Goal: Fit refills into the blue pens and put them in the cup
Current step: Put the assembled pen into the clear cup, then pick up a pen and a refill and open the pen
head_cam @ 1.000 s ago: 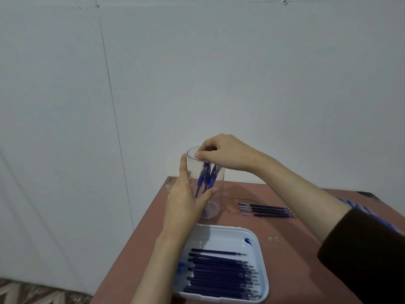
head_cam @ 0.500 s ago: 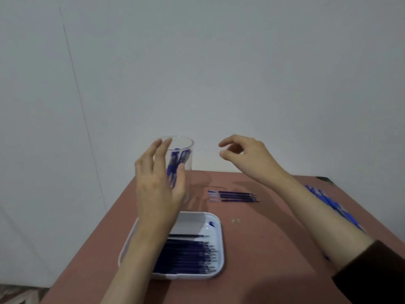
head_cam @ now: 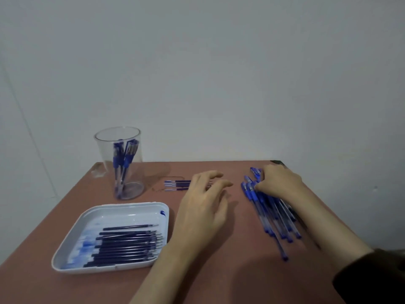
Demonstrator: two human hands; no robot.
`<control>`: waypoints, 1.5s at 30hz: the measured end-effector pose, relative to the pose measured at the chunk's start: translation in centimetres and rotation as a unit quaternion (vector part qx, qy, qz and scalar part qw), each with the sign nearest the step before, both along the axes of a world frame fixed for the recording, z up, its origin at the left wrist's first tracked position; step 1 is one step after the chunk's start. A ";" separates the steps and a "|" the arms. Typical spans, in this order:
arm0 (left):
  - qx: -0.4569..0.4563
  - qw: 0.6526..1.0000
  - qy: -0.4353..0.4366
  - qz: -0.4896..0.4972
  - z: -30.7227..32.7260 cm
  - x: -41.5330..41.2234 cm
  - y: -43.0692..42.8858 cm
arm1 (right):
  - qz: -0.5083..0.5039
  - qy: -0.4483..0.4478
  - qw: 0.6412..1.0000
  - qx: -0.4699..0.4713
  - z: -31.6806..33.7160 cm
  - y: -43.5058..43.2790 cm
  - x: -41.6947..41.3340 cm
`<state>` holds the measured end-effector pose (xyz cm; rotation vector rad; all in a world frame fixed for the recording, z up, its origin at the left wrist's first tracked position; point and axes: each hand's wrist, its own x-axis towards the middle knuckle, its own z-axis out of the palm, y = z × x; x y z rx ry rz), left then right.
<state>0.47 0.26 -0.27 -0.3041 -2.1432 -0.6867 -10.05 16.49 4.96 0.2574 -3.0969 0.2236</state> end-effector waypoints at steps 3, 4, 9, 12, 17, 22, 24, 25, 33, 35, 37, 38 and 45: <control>0.007 1.000 0.005 0.012 -0.3 0.0 -0.5 | 0.001 -0.010 1.000 -0.009 0.0 0.1 0.0; 0.014 1.000 0.005 0.016 -0.3 0.0 -0.7 | 0.005 -0.011 1.000 -0.007 -0.1 0.0 0.0; 0.025 1.000 -0.010 0.016 -0.4 -0.1 -0.7 | 0.003 -0.011 1.000 0.013 -0.2 -0.8 0.8; 0.027 0.999 -0.012 0.016 -0.4 -0.1 -0.7 | 0.004 -0.012 1.000 -0.001 -0.4 -0.9 0.7; 0.033 0.999 -0.022 0.019 -0.2 -0.1 -0.8 | -0.021 -0.074 0.988 -0.136 -1.4 -0.3 -0.9; 0.035 0.999 -0.032 0.016 -0.3 -0.2 -0.8 | -0.022 -0.079 0.982 -0.171 -2.1 -0.1 -1.3; 0.037 0.999 -0.034 0.014 -0.3 -0.3 -0.9 | -0.025 -0.060 0.985 -0.163 -2.2 -0.2 -1.2; 0.039 0.999 -0.035 0.014 -0.3 -0.3 -0.9 | -0.029 -0.051 0.986 -0.156 -2.1 -0.3 -1.2; 0.086 0.995 -0.042 -0.001 0.1 -0.2 -0.9 | -0.004 0.076 0.973 -0.218 1.1 -0.5 0.6; 0.121 0.992 -0.044 -0.003 0.5 0.0 -1.0 | 0.041 0.057 0.921 -0.384 2.5 -1.4 1.9; 0.155 0.987 -0.042 0.002 1.0 0.1 -1.3 | 0.078 -0.007 0.852 -0.518 3.1 -2.8 3.1; 0.173 0.984 -0.039 0.006 1.2 0.1 -1.5 | 0.089 -0.013 0.844 -0.529 2.7 -3.7 3.4; 0.203 0.978 -0.030 0.038 2.1 -0.3 -3.9 | 0.198 0.085 0.915 -0.341 -3.1 -7.7 3.8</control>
